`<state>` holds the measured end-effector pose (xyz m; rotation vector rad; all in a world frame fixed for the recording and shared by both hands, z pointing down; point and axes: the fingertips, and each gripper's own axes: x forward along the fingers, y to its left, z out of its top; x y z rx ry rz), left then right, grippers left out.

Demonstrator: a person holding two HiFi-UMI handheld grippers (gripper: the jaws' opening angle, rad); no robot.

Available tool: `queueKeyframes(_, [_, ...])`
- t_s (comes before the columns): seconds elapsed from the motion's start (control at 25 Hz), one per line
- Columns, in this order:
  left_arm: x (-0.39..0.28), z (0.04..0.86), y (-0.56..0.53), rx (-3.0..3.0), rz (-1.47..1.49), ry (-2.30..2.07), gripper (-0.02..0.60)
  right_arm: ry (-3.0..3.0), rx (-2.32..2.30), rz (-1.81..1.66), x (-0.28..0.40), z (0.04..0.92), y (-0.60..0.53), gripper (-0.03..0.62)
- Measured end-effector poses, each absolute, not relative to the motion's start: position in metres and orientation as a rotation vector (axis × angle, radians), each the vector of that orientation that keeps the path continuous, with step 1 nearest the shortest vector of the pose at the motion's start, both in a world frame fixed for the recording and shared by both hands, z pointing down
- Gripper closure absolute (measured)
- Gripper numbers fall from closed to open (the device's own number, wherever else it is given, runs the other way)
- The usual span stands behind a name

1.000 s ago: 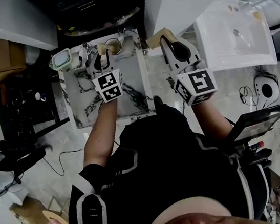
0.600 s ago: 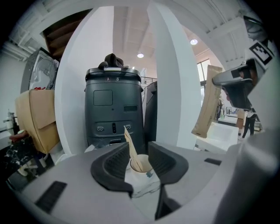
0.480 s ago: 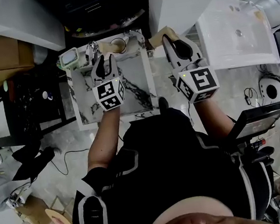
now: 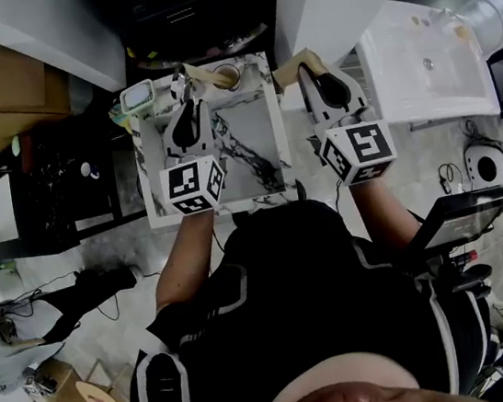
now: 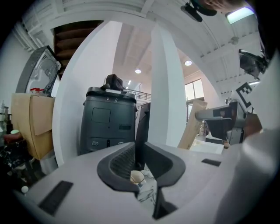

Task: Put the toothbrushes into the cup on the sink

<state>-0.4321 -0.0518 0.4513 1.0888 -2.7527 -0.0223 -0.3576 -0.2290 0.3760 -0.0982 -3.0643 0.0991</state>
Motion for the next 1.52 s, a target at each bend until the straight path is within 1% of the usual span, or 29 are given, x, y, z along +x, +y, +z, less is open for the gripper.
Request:
queueKeyframes(0.08, [-0.427, 0.438, -0.047, 1.12, -0.035, -2.759, 0.529, -3.066, -0.087, 0.096, -0.356, 0.372, -0.225, 0.551])
queueKeyframes(0.36, [-0.404, 0.413, -0.022, 1.169, -0.082, -2.77, 0.574, -3.087, -0.062, 0.077, -0.335, 0.361, -0.202, 0.551])
queueKeyframes(0.92, [-0.378, 0.39, 0.001, 1.203, -0.069, -2.788, 0.575, -3.114, -0.069, 0.089, -0.316, 0.354, -0.176, 0.551])
queueKeyframes(1.52, [-0.385, 0.39, 0.007, 1.161, -0.084, -2.787, 0.575, -3.098, -0.089, 0.074, -0.325, 0.351, -0.171, 0.551])
